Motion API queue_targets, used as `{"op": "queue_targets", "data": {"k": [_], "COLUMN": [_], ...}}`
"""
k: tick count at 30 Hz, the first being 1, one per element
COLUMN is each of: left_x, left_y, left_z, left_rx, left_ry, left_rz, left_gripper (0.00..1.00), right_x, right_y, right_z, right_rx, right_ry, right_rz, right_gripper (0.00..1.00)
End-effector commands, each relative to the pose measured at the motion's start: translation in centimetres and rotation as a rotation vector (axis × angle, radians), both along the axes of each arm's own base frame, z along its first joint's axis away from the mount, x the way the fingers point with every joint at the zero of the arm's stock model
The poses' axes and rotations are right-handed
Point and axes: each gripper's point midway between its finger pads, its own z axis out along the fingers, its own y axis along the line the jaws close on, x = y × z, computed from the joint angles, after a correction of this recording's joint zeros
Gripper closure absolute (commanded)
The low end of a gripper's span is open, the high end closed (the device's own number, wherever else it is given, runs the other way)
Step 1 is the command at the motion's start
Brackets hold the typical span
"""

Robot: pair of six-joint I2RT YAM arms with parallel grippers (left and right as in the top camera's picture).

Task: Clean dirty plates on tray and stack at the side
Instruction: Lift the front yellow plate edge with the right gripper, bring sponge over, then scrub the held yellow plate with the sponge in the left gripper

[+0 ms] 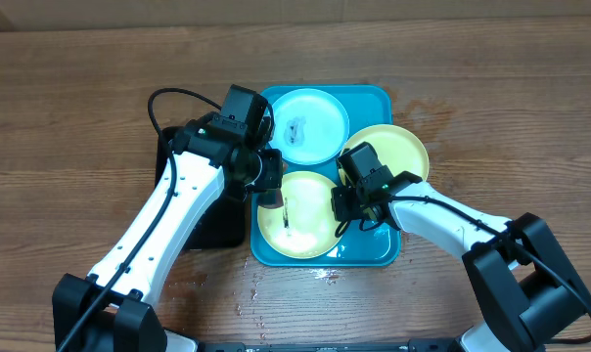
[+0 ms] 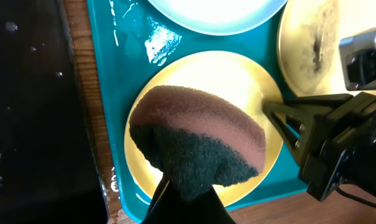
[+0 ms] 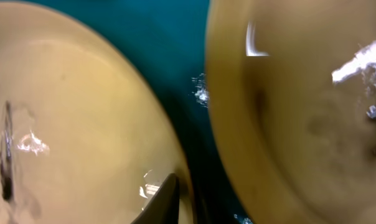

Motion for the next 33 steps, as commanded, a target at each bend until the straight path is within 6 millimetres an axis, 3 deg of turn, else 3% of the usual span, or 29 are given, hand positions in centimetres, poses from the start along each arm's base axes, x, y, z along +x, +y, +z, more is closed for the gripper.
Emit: {"op": "queue_targets", "data": {"k": [1,7,13,18,20,24,26,29,33], "left_x": [0.2,0.4,-0.5,-1.7,-1.5,-0.6,0.0,0.7,1.2], "left_y": [-0.1,-2.9,-6.0,-4.0,-2.3,3.1,4.4,4.9,3.9], "left_z": [0.1,-3.0,-9.4,-13.4,-13.6,-13.5,-13.3,-13.2,-13.4], "left_rx": [0.002,-0.029,0.007,0.11,0.168,0.402,0.462,0.498,0.446], "left_ry": [-0.012,0.006,0.125,0.246,0.255,0.192,0.159,0.123,0.11], "left_rz": [0.027,0.07,0.097,0.142,0.173,0.229,0.195,0.152,0.126], "left_gripper": [0.96,0.96,0.96,0.96,0.96,0.96,0.96,0.96,0.96], "right_x": [-0.8,0.5,0.3,0.0,-0.1,-0.2,-0.1,-0.2,-0.2], "right_y": [-1.5,-2.8,-2.9,-3.1,-3.4,-3.4,-3.4,-3.5,-3.5], "right_z": [-2.4,-1.8,-1.9,-2.0,-2.1,-2.1,-2.1,-2.1,-2.1], "right_rx": [-0.076,-0.13,-0.138,-0.147,-0.16,-0.162,-0.163,-0.164,-0.164], "right_ry": [0.049,0.021,0.03,0.042,0.042,0.046,0.045,0.047,0.047], "right_rz": [-0.03,-0.173,-0.172,-0.171,-0.174,-0.174,-0.174,-0.174,-0.174], "right_gripper": [0.96,0.96,0.96,0.96,0.96,0.96,0.96,0.96,0.96]}}
